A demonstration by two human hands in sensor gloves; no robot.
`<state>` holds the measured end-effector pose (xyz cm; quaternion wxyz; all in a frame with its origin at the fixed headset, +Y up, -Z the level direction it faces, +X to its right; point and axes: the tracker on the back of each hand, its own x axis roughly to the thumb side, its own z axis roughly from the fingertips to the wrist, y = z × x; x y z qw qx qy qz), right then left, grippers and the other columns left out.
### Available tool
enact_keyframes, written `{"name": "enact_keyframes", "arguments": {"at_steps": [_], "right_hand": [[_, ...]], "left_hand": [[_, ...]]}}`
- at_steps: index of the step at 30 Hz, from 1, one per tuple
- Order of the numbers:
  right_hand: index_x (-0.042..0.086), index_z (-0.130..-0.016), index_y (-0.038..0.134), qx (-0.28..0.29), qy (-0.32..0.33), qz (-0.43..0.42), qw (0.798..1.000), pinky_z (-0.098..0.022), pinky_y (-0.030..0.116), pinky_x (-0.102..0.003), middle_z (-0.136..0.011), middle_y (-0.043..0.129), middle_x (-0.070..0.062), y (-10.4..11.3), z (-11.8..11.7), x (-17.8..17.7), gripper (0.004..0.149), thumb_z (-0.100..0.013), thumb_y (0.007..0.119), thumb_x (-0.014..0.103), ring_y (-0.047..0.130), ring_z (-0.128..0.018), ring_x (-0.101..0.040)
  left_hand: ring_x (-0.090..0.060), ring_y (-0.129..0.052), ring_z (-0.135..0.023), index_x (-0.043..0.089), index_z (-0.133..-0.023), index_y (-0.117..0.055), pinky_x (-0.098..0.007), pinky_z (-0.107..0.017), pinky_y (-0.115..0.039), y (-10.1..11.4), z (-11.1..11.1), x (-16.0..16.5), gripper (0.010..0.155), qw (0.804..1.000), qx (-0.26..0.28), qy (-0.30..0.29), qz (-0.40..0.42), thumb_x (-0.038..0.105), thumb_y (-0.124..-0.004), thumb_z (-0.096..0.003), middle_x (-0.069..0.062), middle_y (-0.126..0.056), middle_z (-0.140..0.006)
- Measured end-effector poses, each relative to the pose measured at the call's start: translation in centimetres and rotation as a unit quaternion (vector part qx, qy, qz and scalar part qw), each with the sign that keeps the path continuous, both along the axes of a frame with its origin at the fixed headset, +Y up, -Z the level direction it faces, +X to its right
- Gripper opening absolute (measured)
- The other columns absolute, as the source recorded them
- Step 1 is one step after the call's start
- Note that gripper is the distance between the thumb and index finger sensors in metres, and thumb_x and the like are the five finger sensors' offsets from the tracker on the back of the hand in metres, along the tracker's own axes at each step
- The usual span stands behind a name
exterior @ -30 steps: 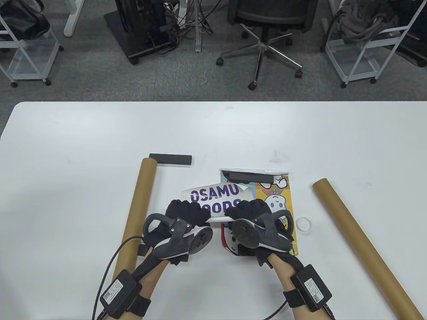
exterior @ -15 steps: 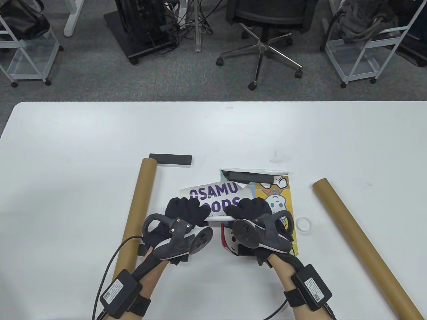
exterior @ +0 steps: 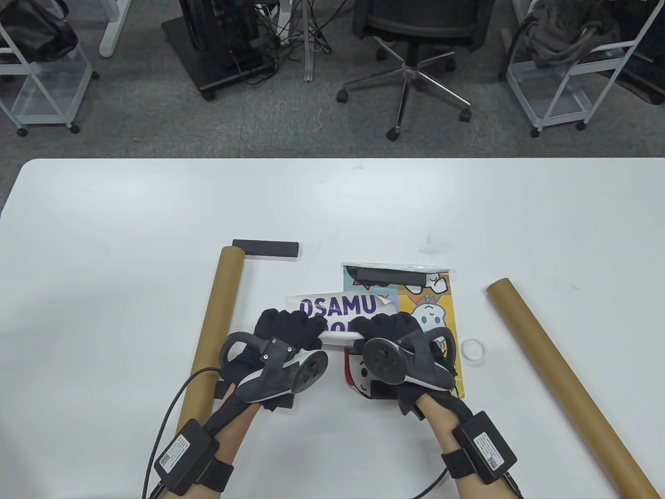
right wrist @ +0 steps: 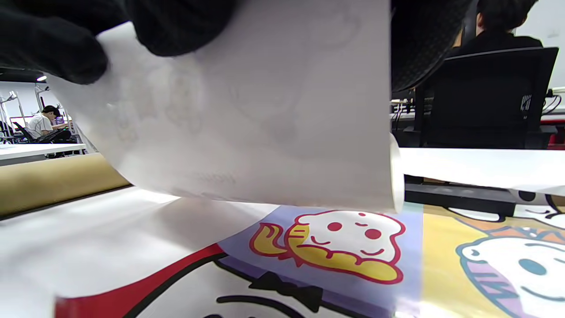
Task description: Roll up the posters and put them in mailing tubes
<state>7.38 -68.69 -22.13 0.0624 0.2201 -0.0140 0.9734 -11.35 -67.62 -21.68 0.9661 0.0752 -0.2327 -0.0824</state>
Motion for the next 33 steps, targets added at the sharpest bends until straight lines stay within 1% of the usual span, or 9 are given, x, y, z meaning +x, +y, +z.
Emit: {"name": "enact_keyframes", "arguments": {"at_steps": [2, 4, 8, 13, 17, 21, 24, 27, 33], "right_hand": [[0.016, -0.097, 0.067, -0.006, 0.001, -0.004, 1.000, -0.066, 0.066, -0.067, -0.078, 0.086, -0.006, 0.06, -0.11, 0.18, 0.054, -0.048, 0.070, 0.040, 0.090, -0.060, -0.031], [0.019, -0.094, 0.070, 0.003, -0.001, -0.006, 1.000, -0.065, 0.068, -0.065, -0.075, 0.087, -0.003, 0.11, -0.11, 0.20, 0.053, -0.046, 0.074, 0.039, 0.091, -0.057, -0.029], [0.022, -0.091, 0.072, 0.009, -0.001, 0.001, 1.000, -0.065, 0.070, -0.064, -0.074, 0.088, -0.001, 0.12, 0.10, -0.02, 0.048, -0.046, 0.073, 0.038, 0.093, -0.056, -0.028], [0.023, -0.090, 0.076, 0.030, -0.010, 0.007, 0.999, -0.067, 0.065, -0.067, -0.085, 0.082, -0.008, 0.17, 0.23, -0.09, 0.047, -0.046, 0.074, 0.038, 0.087, -0.068, -0.035], [0.023, -0.089, 0.077, 0.036, -0.014, 0.012, 0.999, -0.067, 0.063, -0.068, -0.083, 0.079, -0.008, 0.26, 0.25, -0.10, 0.047, -0.045, 0.074, 0.038, 0.084, -0.066, -0.034], [0.020, -0.091, 0.075, 0.031, -0.008, 0.007, 0.999, -0.066, 0.066, -0.067, -0.079, 0.081, -0.006, 0.25, 0.23, -0.17, 0.050, -0.045, 0.074, 0.039, 0.087, -0.063, -0.032], [0.018, -0.096, 0.070, 0.036, -0.008, 0.007, 0.999, -0.066, 0.067, -0.066, -0.078, 0.083, -0.005, 0.24, 0.21, -0.21, 0.056, -0.044, 0.075, 0.039, 0.088, -0.062, -0.031], [0.018, -0.095, 0.072, 0.036, -0.006, 0.002, 0.999, -0.065, 0.068, -0.065, -0.076, 0.086, -0.004, 0.21, 0.16, -0.16, 0.056, -0.044, 0.075, 0.040, 0.091, -0.061, -0.030], [0.018, -0.089, 0.079, 0.035, -0.005, 0.004, 0.999, -0.064, 0.073, -0.061, -0.071, 0.095, -0.002, 0.24, 0.15, -0.07, 0.051, -0.043, 0.074, 0.041, 0.098, -0.053, -0.027]], "left_hand": [[-0.016, -0.095, -0.068, 0.036, -0.100, -0.070, -0.049, -0.075, -0.076, 0.11, 0.01, -0.07, 0.050, 1.000, -0.007, -0.003, 0.009, 0.047, -0.063, -0.0517, 0.010, -0.089, -0.085], [-0.016, -0.094, -0.063, 0.036, -0.096, -0.072, -0.048, -0.075, -0.076, 0.32, 0.08, 0.04, 0.049, 1.000, -0.002, -0.003, 0.014, 0.050, -0.070, -0.0492, 0.010, -0.090, -0.080], [-0.015, -0.096, -0.060, 0.038, -0.090, -0.078, -0.048, -0.074, -0.079, 0.41, 0.19, 0.08, 0.044, 1.000, 0.009, -0.004, 0.005, 0.050, -0.073, -0.0480, 0.011, -0.093, -0.076], [-0.017, -0.094, -0.068, 0.038, -0.090, -0.080, -0.049, -0.076, -0.076, 0.28, 0.13, 0.03, 0.044, 1.000, 0.007, -0.004, 0.001, 0.051, -0.073, -0.0486, 0.010, -0.089, -0.083], [-0.021, -0.088, -0.078, 0.038, -0.090, -0.082, -0.053, -0.078, -0.071, 0.23, 0.23, 0.21, 0.045, 1.000, 0.004, -0.003, -0.007, 0.051, -0.073, -0.0485, 0.005, -0.080, -0.094], [-0.018, -0.091, -0.072, 0.037, -0.091, -0.083, -0.052, -0.077, -0.074, 0.37, 0.13, 0.09, 0.047, 1.000, 0.010, -0.001, -0.010, 0.051, -0.073, -0.0481, 0.007, -0.085, -0.088], [-0.017, -0.092, -0.071, 0.036, -0.097, -0.079, -0.051, -0.077, -0.074, 0.16, 0.01, -0.14, 0.051, 1.000, 0.002, 0.000, 0.001, 0.051, -0.073, -0.0478, 0.008, -0.086, -0.086], [-0.016, -0.095, -0.071, 0.035, -0.101, -0.074, -0.050, -0.076, -0.075, 0.17, -0.05, -0.25, 0.057, 1.000, 0.004, 0.001, 0.003, 0.051, -0.074, -0.0471, 0.010, -0.088, -0.085], [-0.015, -0.101, -0.069, 0.037, -0.095, -0.082, -0.045, -0.072, -0.081, 0.00, -0.09, -0.16, 0.049, 1.000, -0.001, -0.001, 0.002, 0.050, -0.072, -0.0481, 0.012, -0.096, -0.082]]}}
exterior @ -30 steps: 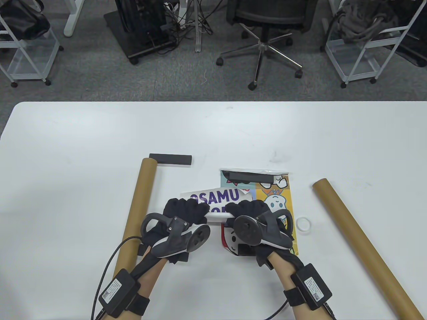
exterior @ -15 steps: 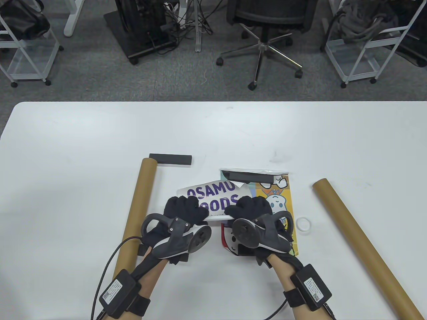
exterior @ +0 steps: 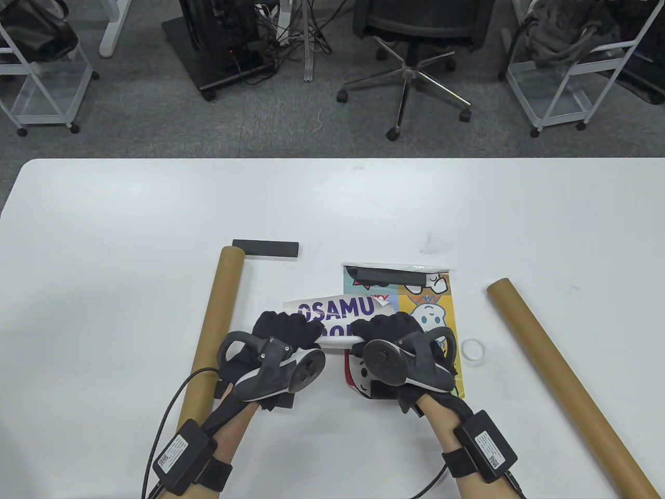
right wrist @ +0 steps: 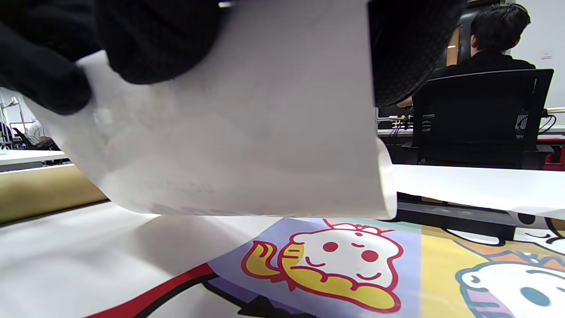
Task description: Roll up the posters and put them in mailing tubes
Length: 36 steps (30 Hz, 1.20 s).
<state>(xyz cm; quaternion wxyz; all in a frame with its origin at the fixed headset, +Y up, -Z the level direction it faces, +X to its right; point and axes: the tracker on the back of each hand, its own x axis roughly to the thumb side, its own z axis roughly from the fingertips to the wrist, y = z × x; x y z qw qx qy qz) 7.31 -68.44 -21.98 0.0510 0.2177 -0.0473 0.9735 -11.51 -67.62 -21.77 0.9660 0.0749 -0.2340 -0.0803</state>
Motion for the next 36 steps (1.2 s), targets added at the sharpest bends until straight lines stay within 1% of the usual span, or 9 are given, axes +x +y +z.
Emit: {"name": "enact_keyframes", "arguments": {"at_steps": [6, 9, 14, 16, 19, 22, 30, 33, 36], "right_hand": [[0.015, -0.095, 0.070, -0.035, 0.010, -0.003, 0.999, -0.065, 0.067, -0.067, -0.074, 0.087, -0.006, 0.02, -0.16, 0.11, 0.051, -0.050, 0.065, 0.039, 0.090, -0.054, -0.031], [0.018, -0.094, 0.070, -0.035, 0.015, -0.001, 0.999, -0.066, 0.064, -0.070, -0.072, 0.086, -0.005, 0.23, -0.14, 0.24, 0.057, -0.046, 0.071, 0.049, 0.088, -0.053, -0.030], [0.022, -0.086, 0.076, -0.015, 0.003, 0.001, 1.000, -0.064, 0.070, -0.066, -0.066, 0.089, -0.001, 0.27, -0.05, -0.03, 0.047, -0.044, 0.076, 0.043, 0.092, -0.048, -0.026], [0.022, -0.085, 0.078, -0.016, 0.007, 0.003, 1.000, -0.064, 0.070, -0.066, -0.066, 0.090, -0.001, 0.22, 0.02, -0.17, 0.046, -0.044, 0.076, 0.043, 0.092, -0.050, -0.026], [0.022, -0.086, 0.078, -0.007, 0.004, 0.014, 1.000, -0.065, 0.069, -0.066, -0.070, 0.090, -0.002, 0.10, 0.15, -0.43, 0.046, -0.045, 0.075, 0.042, 0.092, -0.055, -0.028], [0.022, -0.088, 0.078, 0.002, -0.004, 0.020, 1.000, -0.066, 0.063, -0.069, -0.082, 0.081, -0.008, -0.03, 0.16, -0.56, 0.047, -0.045, 0.075, 0.042, 0.085, -0.065, -0.035], [0.022, -0.088, 0.078, -0.009, -0.004, 0.024, 1.000, -0.066, 0.065, -0.067, -0.076, 0.081, -0.006, -0.12, 0.12, -0.48, 0.049, -0.044, 0.075, 0.042, 0.085, -0.061, -0.032], [0.020, -0.098, 0.068, -0.009, -0.002, 0.015, 1.000, -0.066, 0.067, -0.065, -0.074, 0.084, -0.003, -0.13, 0.08, -0.32, 0.060, -0.043, 0.076, 0.042, 0.088, -0.059, -0.030], [0.018, -0.099, 0.066, -0.007, -0.004, 0.013, 1.000, -0.066, 0.068, -0.065, -0.073, 0.086, -0.002, -0.12, 0.02, -0.21, 0.063, -0.042, 0.077, 0.043, 0.089, -0.058, -0.029]], "left_hand": [[-0.018, -0.095, -0.066, 0.035, -0.098, -0.073, -0.049, -0.075, -0.077, -0.04, -0.05, -0.10, 0.048, 1.000, -0.010, -0.001, 0.012, 0.046, -0.061, -0.0526, 0.009, -0.090, -0.083], [-0.016, -0.094, -0.059, 0.038, -0.091, -0.077, -0.047, -0.073, -0.078, 0.28, -0.03, -0.09, 0.046, 0.999, -0.009, -0.005, 0.033, 0.053, -0.071, -0.0487, 0.010, -0.091, -0.076], [-0.015, -0.096, -0.056, 0.039, -0.085, -0.082, -0.046, -0.072, -0.081, 0.35, 0.03, -0.04, 0.041, 1.000, 0.002, -0.004, 0.025, 0.052, -0.077, -0.0464, 0.011, -0.094, -0.071], [-0.015, -0.096, -0.059, 0.040, -0.085, -0.082, -0.047, -0.073, -0.079, 0.18, 0.04, -0.09, 0.040, 1.000, 0.003, -0.005, 0.015, 0.052, -0.076, -0.0473, 0.011, -0.093, -0.074], [-0.018, -0.092, -0.073, 0.040, -0.085, -0.084, -0.050, -0.077, -0.075, 0.07, 0.12, 0.05, 0.041, 1.000, 0.016, -0.005, -0.008, 0.053, -0.076, -0.0473, 0.010, -0.086, -0.088], [-0.020, -0.087, -0.077, 0.041, -0.087, -0.085, -0.053, -0.078, -0.071, 0.09, 0.15, 0.15, 0.042, 1.000, 0.010, 0.001, -0.024, 0.053, -0.076, -0.0474, 0.006, -0.080, -0.094], [-0.016, -0.093, -0.068, 0.037, -0.089, -0.085, -0.051, -0.076, -0.076, -0.15, 0.12, 0.22, 0.045, 1.000, -0.003, -0.003, -0.011, 0.052, -0.077, -0.0468, 0.009, -0.088, -0.083], [-0.015, -0.095, -0.068, 0.036, -0.094, -0.081, -0.050, -0.076, -0.076, -0.17, 0.11, 0.21, 0.051, 1.000, 0.000, -0.003, -0.011, 0.053, -0.077, -0.0460, 0.009, -0.089, -0.082], [-0.014, -0.096, -0.067, 0.035, -0.099, -0.077, -0.049, -0.075, -0.077, -0.11, 0.04, 0.11, 0.057, 1.000, -0.002, -0.002, -0.004, 0.054, -0.078, -0.0452, 0.010, -0.090, -0.081]]}}
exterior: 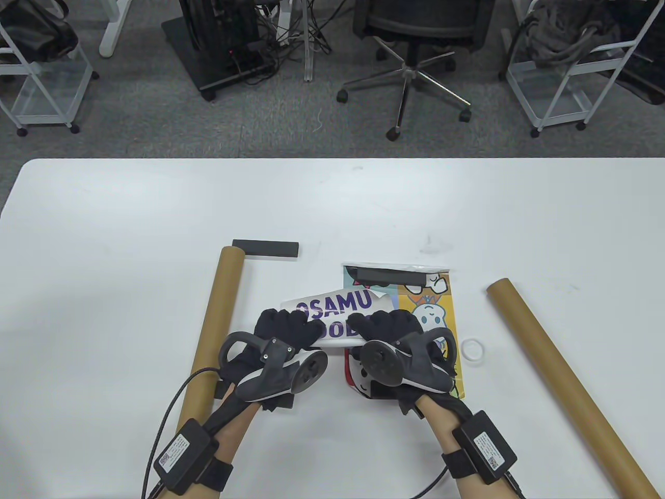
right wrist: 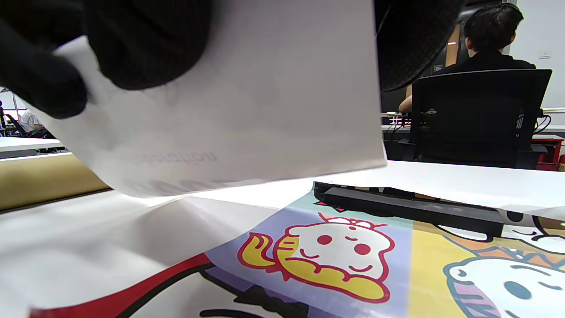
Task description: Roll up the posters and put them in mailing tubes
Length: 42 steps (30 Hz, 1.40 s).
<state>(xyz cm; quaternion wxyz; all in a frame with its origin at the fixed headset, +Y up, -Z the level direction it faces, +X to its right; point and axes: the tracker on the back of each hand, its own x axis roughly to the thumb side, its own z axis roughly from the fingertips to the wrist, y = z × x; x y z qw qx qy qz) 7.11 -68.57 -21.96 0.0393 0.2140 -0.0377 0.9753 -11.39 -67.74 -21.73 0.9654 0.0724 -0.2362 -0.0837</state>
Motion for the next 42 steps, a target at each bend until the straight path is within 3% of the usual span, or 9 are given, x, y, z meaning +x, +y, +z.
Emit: {"name": "enact_keyframes", "arguments": {"at_steps": [8, 13, 16, 19, 25, 32, 38, 42], "right_hand": [[0.018, -0.096, 0.071, 0.003, -0.003, -0.011, 1.000, -0.065, 0.071, -0.063, -0.072, 0.093, -0.001, -0.01, -0.18, 0.29, 0.061, -0.041, 0.076, 0.044, 0.096, -0.059, -0.029], [0.018, -0.095, 0.070, -0.014, -0.001, -0.002, 1.000, -0.065, 0.068, -0.067, -0.075, 0.090, -0.005, -0.29, -0.23, 0.22, 0.051, -0.048, 0.063, 0.038, 0.093, -0.058, -0.033], [0.016, -0.098, 0.066, -0.037, 0.009, -0.015, 0.999, -0.066, 0.064, -0.069, -0.077, 0.085, -0.007, -0.27, -0.40, 0.47, 0.052, -0.051, 0.061, 0.040, 0.088, -0.059, -0.034], [0.018, -0.096, 0.067, -0.031, 0.010, -0.025, 0.999, -0.066, 0.066, -0.067, -0.075, 0.086, -0.004, -0.27, -0.45, 0.57, 0.053, -0.048, 0.070, 0.041, 0.089, -0.057, -0.032], [0.022, -0.091, 0.072, -0.017, 0.004, -0.015, 1.000, -0.065, 0.069, -0.065, -0.073, 0.089, -0.002, -0.22, -0.20, 0.40, 0.049, -0.046, 0.072, 0.039, 0.092, -0.056, -0.030], [0.024, -0.089, 0.076, -0.004, -0.004, -0.011, 1.000, -0.067, 0.064, -0.068, -0.085, 0.080, -0.008, -0.19, -0.10, 0.46, 0.047, -0.045, 0.073, 0.040, 0.085, -0.068, -0.035], [0.022, -0.088, 0.077, -0.007, 0.001, -0.007, 1.000, -0.067, 0.063, -0.069, -0.078, 0.082, -0.006, -0.15, 0.10, 0.33, 0.047, -0.044, 0.074, 0.039, 0.086, -0.062, -0.032], [0.021, -0.093, 0.072, -0.007, 0.000, -0.007, 1.000, -0.067, 0.065, -0.067, -0.077, 0.085, -0.004, -0.22, 0.16, 0.43, 0.053, -0.043, 0.075, 0.039, 0.089, -0.061, -0.031]], "left_hand": [[-0.015, -0.101, -0.070, 0.035, -0.104, -0.072, -0.047, -0.075, -0.079, -0.08, -0.16, -0.16, 0.061, 1.000, -0.002, 0.003, 0.009, 0.053, -0.076, -0.0463, 0.011, -0.095, -0.082], [-0.018, -0.099, -0.073, 0.034, -0.103, -0.072, -0.050, -0.076, -0.076, -0.22, -0.14, -0.05, 0.053, 1.000, -0.009, 0.001, 0.017, 0.047, -0.064, -0.0519, 0.008, -0.093, -0.086], [-0.017, -0.095, -0.067, 0.034, -0.101, -0.070, -0.050, -0.076, -0.075, -0.19, -0.09, -0.09, 0.052, 1.000, 0.000, 0.001, 0.007, 0.047, -0.058, -0.0523, 0.009, -0.090, -0.083], [-0.016, -0.095, -0.060, 0.036, -0.096, -0.074, -0.048, -0.074, -0.077, 0.09, -0.09, -0.14, 0.050, 1.000, 0.003, 0.002, 0.018, 0.053, -0.065, -0.0490, 0.010, -0.092, -0.076], [-0.015, -0.096, -0.061, 0.039, -0.092, -0.076, -0.048, -0.074, -0.078, 0.10, 0.01, -0.12, 0.046, 1.000, 0.005, 0.000, 0.013, 0.052, -0.067, -0.0488, 0.011, -0.092, -0.076], [-0.021, -0.088, -0.081, 0.038, -0.091, -0.081, -0.052, -0.078, -0.071, 0.08, 0.21, 0.18, 0.046, 1.000, 0.010, -0.002, -0.001, 0.052, -0.069, -0.0487, 0.006, -0.082, -0.094], [-0.018, -0.092, -0.072, 0.037, -0.090, -0.084, -0.052, -0.077, -0.074, 0.12, 0.24, 0.28, 0.046, 1.000, 0.002, -0.003, -0.009, 0.052, -0.072, -0.0476, 0.007, -0.086, -0.084], [-0.016, -0.094, -0.071, 0.035, -0.096, -0.080, -0.051, -0.076, -0.075, -0.13, 0.14, 0.20, 0.053, 1.000, -0.006, -0.003, -0.003, 0.053, -0.073, -0.0466, 0.008, -0.088, -0.081]]}}
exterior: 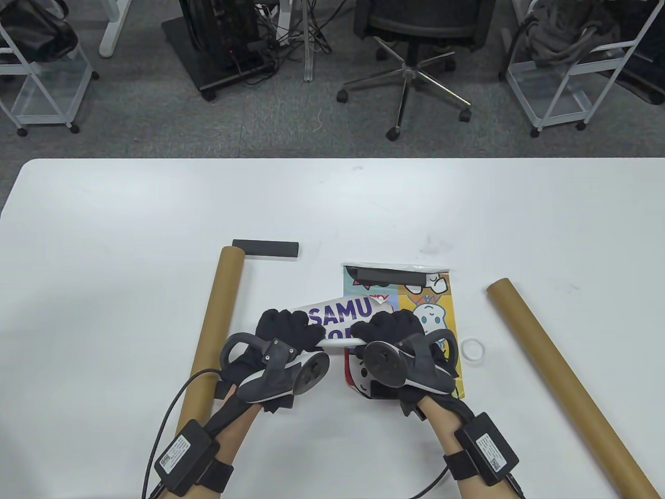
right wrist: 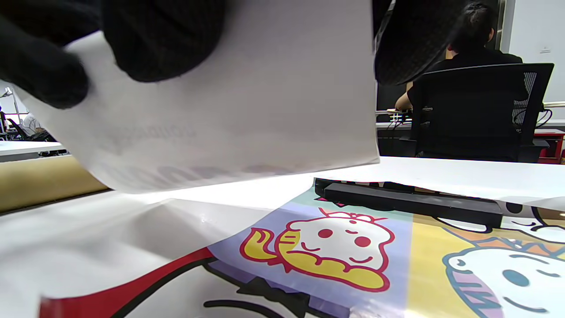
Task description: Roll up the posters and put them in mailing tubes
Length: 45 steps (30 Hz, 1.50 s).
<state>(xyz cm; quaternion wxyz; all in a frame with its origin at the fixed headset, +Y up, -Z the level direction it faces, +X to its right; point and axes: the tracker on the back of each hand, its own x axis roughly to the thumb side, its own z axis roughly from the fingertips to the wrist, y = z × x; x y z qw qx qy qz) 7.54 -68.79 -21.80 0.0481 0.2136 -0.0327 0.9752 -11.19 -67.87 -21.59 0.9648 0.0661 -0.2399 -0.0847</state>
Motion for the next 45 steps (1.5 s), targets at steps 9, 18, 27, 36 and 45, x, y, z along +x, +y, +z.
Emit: {"name": "enact_keyframes", "arguments": {"at_steps": [9, 18, 27, 36, 45], "right_hand": [[0.019, -0.093, 0.074, -0.004, -0.004, 0.002, 1.000, -0.065, 0.071, -0.063, -0.074, 0.093, -0.002, -0.05, -0.12, 0.09, 0.054, -0.043, 0.073, 0.040, 0.097, -0.059, -0.029], [0.020, -0.100, 0.061, -0.045, 0.003, 0.018, 0.999, -0.066, 0.066, -0.068, -0.078, 0.081, -0.004, -0.02, -0.44, 0.48, 0.061, -0.046, 0.071, 0.047, 0.086, -0.058, -0.030], [0.023, -0.087, 0.076, -0.017, -0.003, -0.004, 1.000, -0.064, 0.070, -0.065, -0.071, 0.088, -0.001, -0.06, -0.31, 0.49, 0.046, -0.045, 0.073, 0.042, 0.091, -0.053, -0.028], [0.024, -0.089, 0.076, -0.010, -0.011, 0.007, 1.000, -0.067, 0.062, -0.069, -0.088, 0.076, -0.010, -0.14, -0.20, 0.29, 0.047, -0.045, 0.073, 0.041, 0.083, -0.068, -0.036], [0.021, -0.092, 0.074, -0.020, -0.001, 0.002, 1.000, -0.066, 0.064, -0.068, -0.074, 0.083, -0.003, 0.00, -0.21, 0.22, 0.051, -0.045, 0.073, 0.041, 0.087, -0.061, -0.031]], "left_hand": [[-0.016, -0.101, -0.070, 0.034, -0.101, -0.076, -0.050, -0.076, -0.076, -0.06, -0.11, -0.04, 0.057, 1.000, -0.006, 0.001, 0.003, 0.052, -0.072, -0.0470, 0.010, -0.095, -0.081], [-0.020, -0.091, -0.068, 0.032, -0.103, -0.066, -0.054, -0.077, -0.072, 0.11, 0.10, 0.19, 0.051, 1.000, -0.020, -0.004, 0.016, 0.046, -0.057, -0.0546, 0.004, -0.085, -0.087], [-0.015, -0.094, -0.057, 0.039, -0.091, -0.077, -0.048, -0.074, -0.078, 0.32, 0.27, 0.36, 0.044, 1.000, 0.009, -0.007, 0.010, 0.053, -0.071, -0.0492, 0.010, -0.091, -0.074], [-0.022, -0.089, -0.079, 0.039, -0.093, -0.078, -0.058, -0.080, -0.066, 0.13, 0.21, 0.30, 0.046, 1.000, -0.003, -0.001, 0.001, 0.053, -0.070, -0.0497, 0.004, -0.082, -0.095], [-0.018, -0.092, -0.071, 0.035, -0.098, -0.078, -0.057, -0.079, -0.069, 0.49, 0.22, 0.15, 0.054, 1.000, -0.002, 0.000, 0.004, 0.052, -0.073, -0.0476, 0.007, -0.085, -0.083]]}}
